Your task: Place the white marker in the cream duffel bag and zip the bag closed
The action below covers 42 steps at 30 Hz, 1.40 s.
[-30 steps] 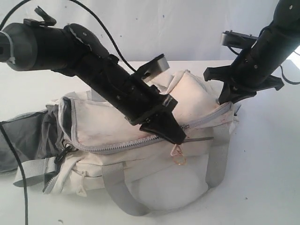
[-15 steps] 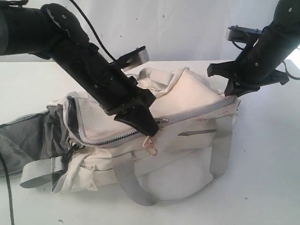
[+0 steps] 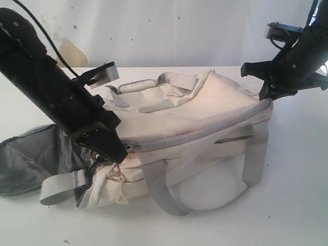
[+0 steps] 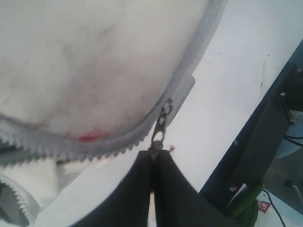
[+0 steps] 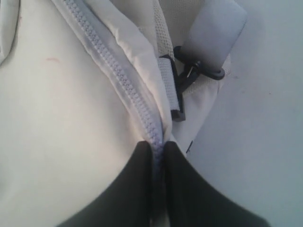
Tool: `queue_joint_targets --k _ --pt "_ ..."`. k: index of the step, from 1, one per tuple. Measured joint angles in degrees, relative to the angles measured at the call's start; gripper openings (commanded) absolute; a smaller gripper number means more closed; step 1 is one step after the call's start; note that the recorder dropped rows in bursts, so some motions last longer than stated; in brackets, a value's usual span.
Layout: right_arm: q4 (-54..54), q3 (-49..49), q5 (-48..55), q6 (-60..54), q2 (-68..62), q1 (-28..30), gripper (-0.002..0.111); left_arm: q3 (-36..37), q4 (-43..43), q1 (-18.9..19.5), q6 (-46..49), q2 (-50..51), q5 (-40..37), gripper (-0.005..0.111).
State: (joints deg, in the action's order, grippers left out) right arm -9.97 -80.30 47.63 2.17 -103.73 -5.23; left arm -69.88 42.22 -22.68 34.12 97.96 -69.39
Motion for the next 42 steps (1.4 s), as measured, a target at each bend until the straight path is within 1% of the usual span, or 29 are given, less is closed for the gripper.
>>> queue_joint_targets --k 8,13,18,21,23,24,25,26,28,33,36,38,39,42 --pt "0.0 0.0 0.0 0.0 0.0 0.0 0.000 4.3 -1.6 6.6 0.6 -4.2 -0.1 0.000" --pt "-0.5 0.0 0.1 0.0 0.0 0.0 0.000 4.4 -1.6 9.5 1.4 -6.1 0.4 0.000" --pt "-0.8 0.0 0.4 -3.8 0.0 0.0 0.000 4.4 -1.5 10.1 1.6 -7.4 4.1 0.000" --pt "-0.8 0.0 0.8 -8.6 0.0 0.0 0.000 4.4 -1.6 10.2 1.8 -7.5 4.2 0.000" --pt "-1.1 0.0 0.8 -11.9 0.0 0.0 0.009 4.4 -1.6 10.2 2.1 -7.5 4.1 0.000" --pt "-1.2 0.0 0.8 -12.9 0.0 0.0 0.023 4.4 -1.6 10.2 2.4 -7.5 4.1 0.000" --pt "-1.4 0.0 0.8 -15.1 0.0 0.0 0.034 4.4 -1.6 10.2 3.0 -7.5 4.2 0.000" --pt "-1.2 0.0 0.8 -15.8 0.0 0.0 0.052 4.4 -1.7 10.2 3.1 -7.5 4.3 0.000" --pt "-0.2 0.0 0.8 -16.6 0.0 0.1 0.067 4.4 -1.7 10.3 3.3 -7.5 4.4 0.000" --pt "-0.1 0.0 0.9 -16.7 3.3 0.3 0.067 4.5 -1.7 10.3 3.5 -7.5 5.9 0.000" --pt "-2.8 0.0 2.9 -18.7 6.5 0.3 0.059 4.8 -1.7 10.3 4.1 -7.5 6.4 0.000" --pt "-9.9 -0.1 6.7 -25.1 8.0 0.3 0.057 4.8 -1.7 10.3 4.2 -7.5 6.7 0.000" --pt "-15.0 -0.1 9.5 -30.4 8.5 0.0 0.056 4.8 -1.7 10.3 4.2 -7.5 7.0 0.000" --pt "-21.9 -0.1 13.8 -41.1 9.2 -2.9 0.056 4.8 -1.7 10.3 4.2 -7.5 7.4 0.000"
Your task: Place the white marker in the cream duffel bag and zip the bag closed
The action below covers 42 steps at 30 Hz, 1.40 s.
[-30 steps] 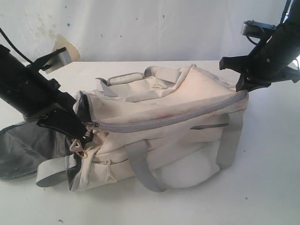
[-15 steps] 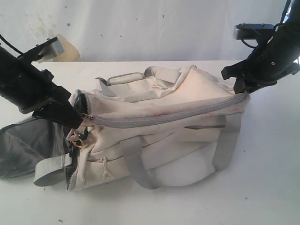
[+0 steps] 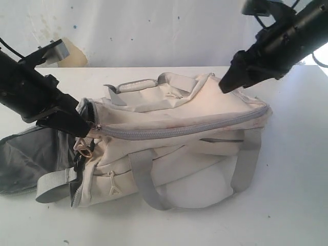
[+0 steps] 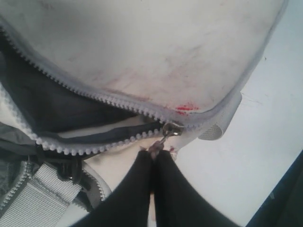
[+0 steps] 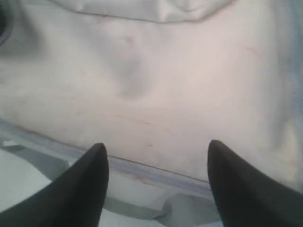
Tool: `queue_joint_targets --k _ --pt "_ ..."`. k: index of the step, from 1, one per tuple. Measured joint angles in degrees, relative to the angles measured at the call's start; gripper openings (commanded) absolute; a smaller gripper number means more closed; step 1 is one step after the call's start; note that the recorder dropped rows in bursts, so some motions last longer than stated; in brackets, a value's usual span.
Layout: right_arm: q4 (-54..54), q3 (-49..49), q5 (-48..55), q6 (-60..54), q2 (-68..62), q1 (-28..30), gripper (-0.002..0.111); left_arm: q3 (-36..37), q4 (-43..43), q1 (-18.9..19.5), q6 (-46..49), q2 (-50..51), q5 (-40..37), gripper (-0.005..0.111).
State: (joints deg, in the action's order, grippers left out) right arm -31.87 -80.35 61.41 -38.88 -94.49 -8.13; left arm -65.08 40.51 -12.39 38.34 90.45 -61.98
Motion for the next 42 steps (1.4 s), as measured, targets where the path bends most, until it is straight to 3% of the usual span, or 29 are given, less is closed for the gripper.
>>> queue_joint_targets --k 15,23,27,31,36,42 --pt "-2.7 0.0 -2.3 -17.1 0.2 -16.7 0.056 0.0 1.5 0.0 -2.2 -0.1 -0.1 0.000" --pt "-2.8 0.0 -6.2 -24.7 -3.0 -25.1 0.056 0.0 4.2 0.2 -2.4 -0.1 -4.4 0.000" --pt "-2.8 0.0 -7.6 -25.1 -4.4 -28.3 0.041 0.0 4.9 0.2 -3.5 -0.1 -4.7 0.000" --pt "-2.8 0.0 -8.6 -25.2 -5.0 -30.4 0.038 0.0 6.6 0.3 -6.2 -0.1 -3.8 0.000" --pt "-2.8 0.0 -11.8 -25.2 -5.1 -30.8 0.046 0.0 8.5 0.3 -8.2 -0.1 -3.0 0.000" --pt "-2.5 0.1 -13.3 -25.2 -5.1 -30.8 0.046 0.0 9.4 0.3 -9.3 -0.1 -1.9 0.000"
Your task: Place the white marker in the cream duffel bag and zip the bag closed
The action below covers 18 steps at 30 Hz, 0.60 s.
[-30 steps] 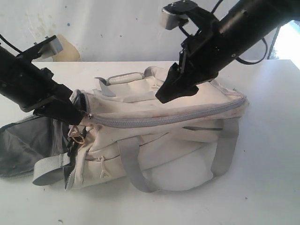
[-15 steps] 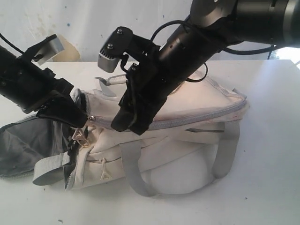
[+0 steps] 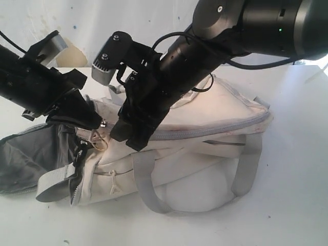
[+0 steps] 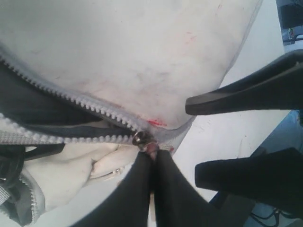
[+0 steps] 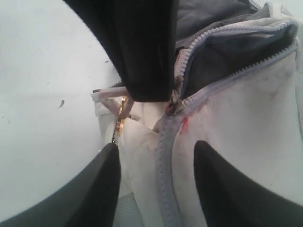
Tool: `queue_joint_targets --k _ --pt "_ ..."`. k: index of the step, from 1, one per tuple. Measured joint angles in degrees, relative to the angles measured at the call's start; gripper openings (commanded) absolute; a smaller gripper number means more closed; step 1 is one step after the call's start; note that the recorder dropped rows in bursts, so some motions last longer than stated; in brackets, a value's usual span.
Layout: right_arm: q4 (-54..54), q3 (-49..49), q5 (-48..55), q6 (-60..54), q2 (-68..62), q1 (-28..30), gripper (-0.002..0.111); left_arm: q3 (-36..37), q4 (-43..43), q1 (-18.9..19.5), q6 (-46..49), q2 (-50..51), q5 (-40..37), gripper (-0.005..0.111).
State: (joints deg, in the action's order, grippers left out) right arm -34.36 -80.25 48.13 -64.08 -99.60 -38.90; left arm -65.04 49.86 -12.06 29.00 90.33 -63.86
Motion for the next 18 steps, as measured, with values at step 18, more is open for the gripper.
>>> queue_joint_targets --k 18 --pt "2.4 3.5 -6.8 0.0 0.0 0.0 0.040 0.0 3.8 0.0 -0.7 0.0 1.4 0.000"
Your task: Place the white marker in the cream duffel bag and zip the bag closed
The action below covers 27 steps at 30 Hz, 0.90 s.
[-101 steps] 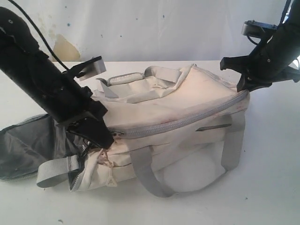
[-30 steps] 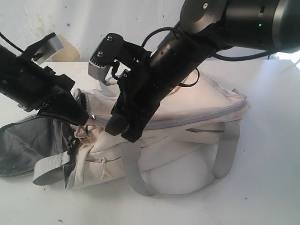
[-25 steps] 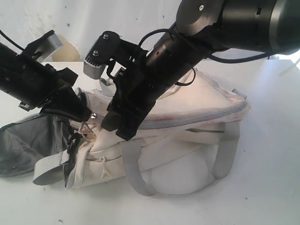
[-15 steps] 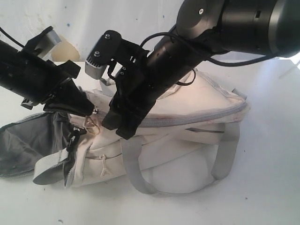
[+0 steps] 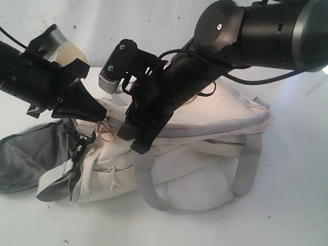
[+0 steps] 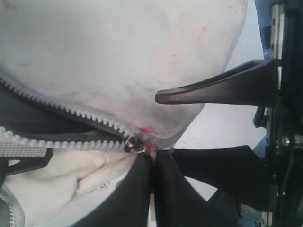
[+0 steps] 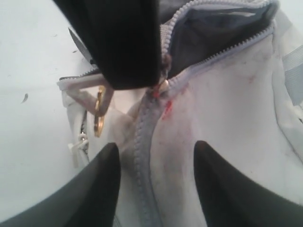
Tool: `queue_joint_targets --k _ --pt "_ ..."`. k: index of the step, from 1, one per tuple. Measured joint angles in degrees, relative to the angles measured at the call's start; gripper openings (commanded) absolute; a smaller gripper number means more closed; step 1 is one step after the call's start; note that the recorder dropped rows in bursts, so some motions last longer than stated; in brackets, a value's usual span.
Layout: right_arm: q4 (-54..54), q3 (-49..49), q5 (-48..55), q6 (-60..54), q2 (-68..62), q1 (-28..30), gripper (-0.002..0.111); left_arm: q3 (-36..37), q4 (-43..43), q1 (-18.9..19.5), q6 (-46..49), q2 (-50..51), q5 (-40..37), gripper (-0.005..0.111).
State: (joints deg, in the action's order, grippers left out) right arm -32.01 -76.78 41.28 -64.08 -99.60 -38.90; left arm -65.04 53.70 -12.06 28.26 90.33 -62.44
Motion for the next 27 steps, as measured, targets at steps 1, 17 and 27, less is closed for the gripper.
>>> queue_joint_targets --k 1,17,27 --pt "0.0 0.0 0.0 0.0 0.0 0.0 0.036 0.0 0.0 0.0 0.0 0.0 0.1 0.000" --pt "3.9 -0.2 1.1 7.5 0.0 -0.3 0.000 -0.6 -1.7 4.5 -1.2 -1.8 -0.8 0.000" --pt "7.4 0.0 3.7 8.6 -0.1 -0.5 0.000 -1.9 -9.7 6.1 -1.7 -2.8 0.0 0.000"
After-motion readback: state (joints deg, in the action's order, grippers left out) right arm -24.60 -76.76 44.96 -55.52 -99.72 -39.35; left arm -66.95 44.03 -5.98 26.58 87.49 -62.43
